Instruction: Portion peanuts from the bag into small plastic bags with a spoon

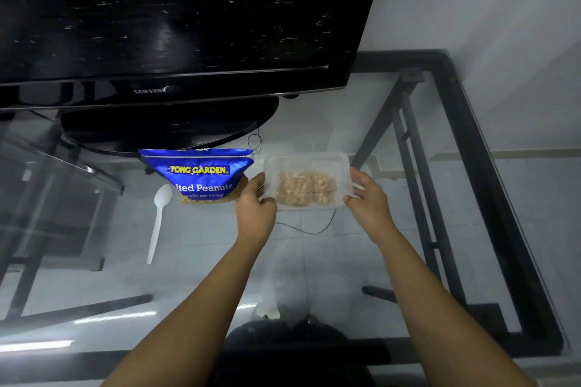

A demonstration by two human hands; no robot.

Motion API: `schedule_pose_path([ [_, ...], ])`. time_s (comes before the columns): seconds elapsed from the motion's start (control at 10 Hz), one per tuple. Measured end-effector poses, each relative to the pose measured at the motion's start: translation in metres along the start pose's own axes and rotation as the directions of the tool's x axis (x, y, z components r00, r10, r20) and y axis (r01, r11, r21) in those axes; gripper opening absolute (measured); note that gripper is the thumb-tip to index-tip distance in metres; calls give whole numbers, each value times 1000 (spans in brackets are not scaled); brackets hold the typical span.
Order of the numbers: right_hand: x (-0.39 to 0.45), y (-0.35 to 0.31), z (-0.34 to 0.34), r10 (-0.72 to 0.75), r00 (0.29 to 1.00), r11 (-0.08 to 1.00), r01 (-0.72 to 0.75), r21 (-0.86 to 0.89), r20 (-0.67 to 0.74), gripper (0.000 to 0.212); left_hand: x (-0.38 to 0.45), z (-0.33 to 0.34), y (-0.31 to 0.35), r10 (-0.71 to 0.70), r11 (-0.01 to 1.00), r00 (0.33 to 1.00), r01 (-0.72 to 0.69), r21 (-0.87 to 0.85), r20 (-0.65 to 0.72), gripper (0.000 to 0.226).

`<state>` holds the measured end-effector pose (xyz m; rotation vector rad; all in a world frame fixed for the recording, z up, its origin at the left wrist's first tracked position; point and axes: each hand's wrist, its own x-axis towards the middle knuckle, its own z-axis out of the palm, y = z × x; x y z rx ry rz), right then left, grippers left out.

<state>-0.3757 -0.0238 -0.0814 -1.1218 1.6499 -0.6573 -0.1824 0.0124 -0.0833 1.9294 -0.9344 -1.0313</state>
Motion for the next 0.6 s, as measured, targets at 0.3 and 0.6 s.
schedule_pose_path([
  [0.3, 1, -3, 3, -31, 999, 992, 28, -125, -26, 60, 11, -3, 3, 81, 976, 994, -64, 206, -73, 36],
  [0.6, -3, -2, 10, -142, 985, 954, 110, -278, -96, 56, 9, -1, -2, 107, 978, 990, -89, 187, -90, 39],
])
